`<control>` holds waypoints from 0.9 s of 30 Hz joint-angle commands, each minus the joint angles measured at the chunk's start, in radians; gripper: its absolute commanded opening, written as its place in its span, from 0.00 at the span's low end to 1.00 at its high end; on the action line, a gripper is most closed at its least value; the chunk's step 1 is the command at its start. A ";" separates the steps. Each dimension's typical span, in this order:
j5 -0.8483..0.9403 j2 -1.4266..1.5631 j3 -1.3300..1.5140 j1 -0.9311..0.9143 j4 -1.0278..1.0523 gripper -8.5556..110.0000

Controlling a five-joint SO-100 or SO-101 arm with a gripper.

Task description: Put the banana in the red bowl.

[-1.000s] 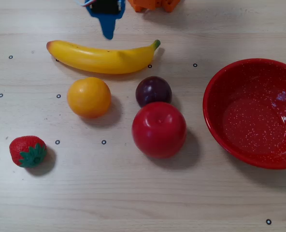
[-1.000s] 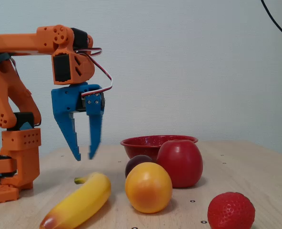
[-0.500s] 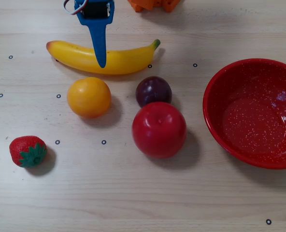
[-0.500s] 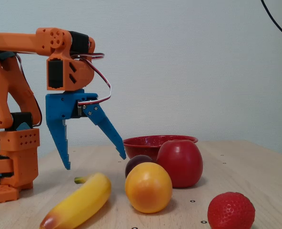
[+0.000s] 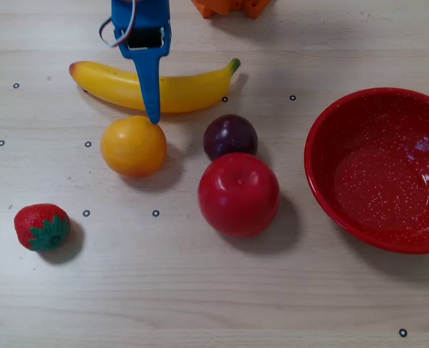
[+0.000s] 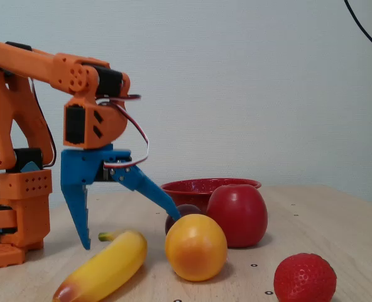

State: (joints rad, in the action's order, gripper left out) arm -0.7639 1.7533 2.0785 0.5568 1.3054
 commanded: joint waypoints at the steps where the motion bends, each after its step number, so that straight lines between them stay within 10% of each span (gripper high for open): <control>1: 0.002 0.014 -0.029 0.012 -0.025 0.56; 27: -0.026 -0.077 0.075 0.006 -0.256 0.60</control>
State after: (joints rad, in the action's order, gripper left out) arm -0.7655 1.6460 2.1737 0.5507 1.0861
